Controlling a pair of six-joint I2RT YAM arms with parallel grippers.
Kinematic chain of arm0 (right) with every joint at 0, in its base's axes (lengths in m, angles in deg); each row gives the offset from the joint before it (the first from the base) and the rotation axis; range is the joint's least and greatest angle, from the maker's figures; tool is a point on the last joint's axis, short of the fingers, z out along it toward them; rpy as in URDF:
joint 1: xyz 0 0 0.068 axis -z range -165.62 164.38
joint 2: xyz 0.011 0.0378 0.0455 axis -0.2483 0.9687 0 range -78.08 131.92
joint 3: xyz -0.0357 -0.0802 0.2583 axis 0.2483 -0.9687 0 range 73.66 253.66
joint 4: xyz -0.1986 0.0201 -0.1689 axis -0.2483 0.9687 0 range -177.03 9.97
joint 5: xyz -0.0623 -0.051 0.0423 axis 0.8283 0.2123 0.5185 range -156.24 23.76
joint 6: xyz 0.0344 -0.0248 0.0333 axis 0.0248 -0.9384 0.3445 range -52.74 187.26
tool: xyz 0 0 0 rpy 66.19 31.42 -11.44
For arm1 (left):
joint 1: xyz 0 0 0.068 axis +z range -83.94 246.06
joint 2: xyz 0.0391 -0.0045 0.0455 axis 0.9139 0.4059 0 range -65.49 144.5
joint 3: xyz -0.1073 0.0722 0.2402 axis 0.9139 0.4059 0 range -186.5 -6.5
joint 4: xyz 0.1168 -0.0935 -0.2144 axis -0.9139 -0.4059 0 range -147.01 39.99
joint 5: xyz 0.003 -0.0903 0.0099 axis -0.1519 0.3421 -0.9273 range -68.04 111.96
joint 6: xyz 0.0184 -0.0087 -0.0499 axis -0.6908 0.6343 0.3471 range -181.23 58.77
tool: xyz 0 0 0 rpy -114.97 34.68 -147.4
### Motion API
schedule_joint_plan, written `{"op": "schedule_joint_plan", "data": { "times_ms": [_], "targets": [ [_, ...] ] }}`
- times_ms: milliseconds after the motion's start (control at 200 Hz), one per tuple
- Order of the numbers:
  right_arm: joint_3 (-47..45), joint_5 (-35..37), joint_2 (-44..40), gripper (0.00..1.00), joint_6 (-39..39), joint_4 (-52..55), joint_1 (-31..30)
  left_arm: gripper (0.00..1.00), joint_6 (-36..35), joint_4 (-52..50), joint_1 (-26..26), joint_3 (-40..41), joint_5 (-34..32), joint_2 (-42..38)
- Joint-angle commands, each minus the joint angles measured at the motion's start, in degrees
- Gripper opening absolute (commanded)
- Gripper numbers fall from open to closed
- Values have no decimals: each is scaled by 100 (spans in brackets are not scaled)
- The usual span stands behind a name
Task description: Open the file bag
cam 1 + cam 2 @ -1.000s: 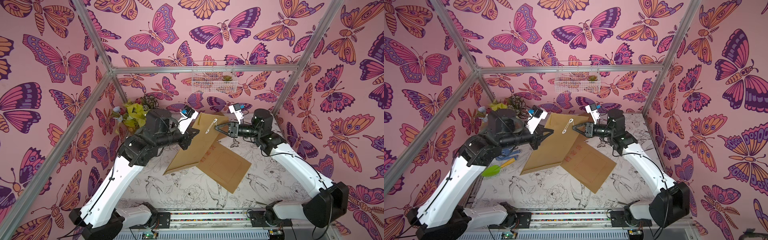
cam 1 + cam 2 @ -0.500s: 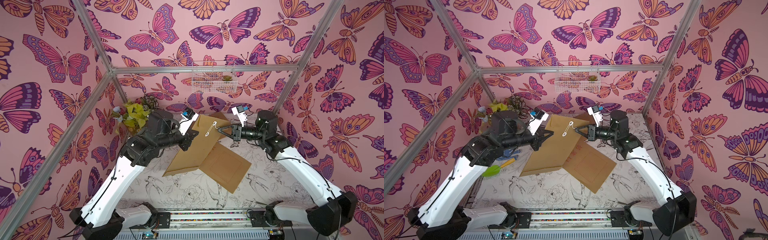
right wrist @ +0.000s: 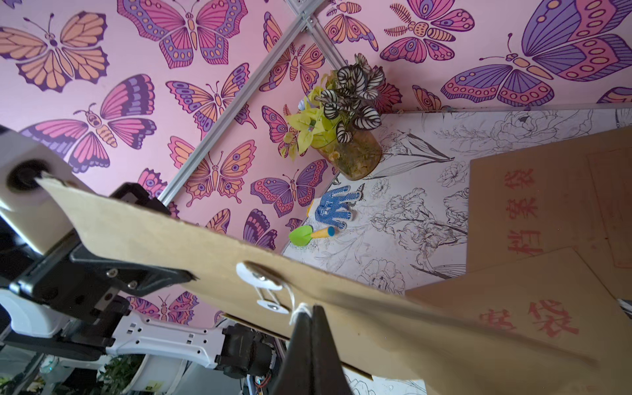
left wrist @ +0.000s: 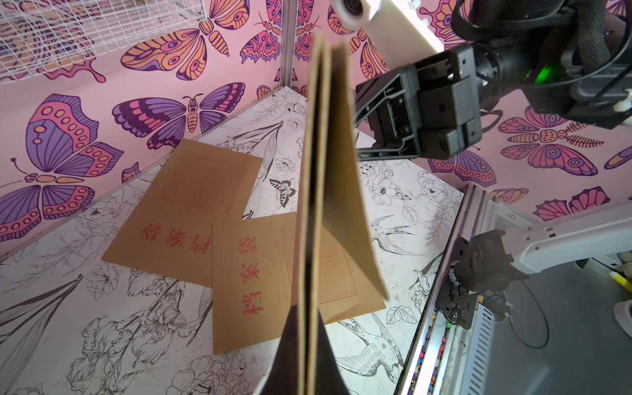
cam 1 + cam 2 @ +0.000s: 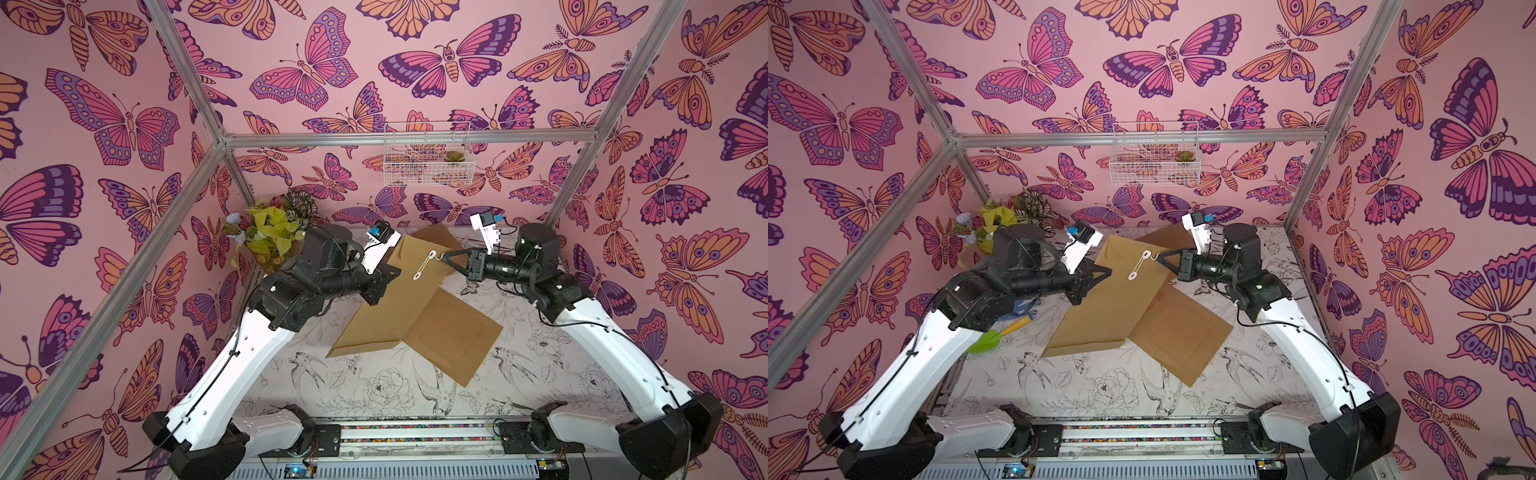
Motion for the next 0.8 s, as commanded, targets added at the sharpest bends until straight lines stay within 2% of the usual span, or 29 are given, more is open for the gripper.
{"op": "schedule_joint_plan", "data": {
  "times_ms": [0, 220, 516, 796],
  "targets": [
    [-211, 331, -198, 0, 182, -177, -33, 0, 110, 177, -8, 200, 43, -8],
    [-171, 638, -373, 0, -10, 171, -36, 0, 195, 286, -7, 247, 181, 95],
    [-136, 607, -459, 0, -96, 2, -36, 0, 139, 339, -8, 290, 392, 232],
    [-66, 876, -412, 0, -107, -81, -31, 0, 58, 334, -18, 280, 534, 512]
  ]
}}
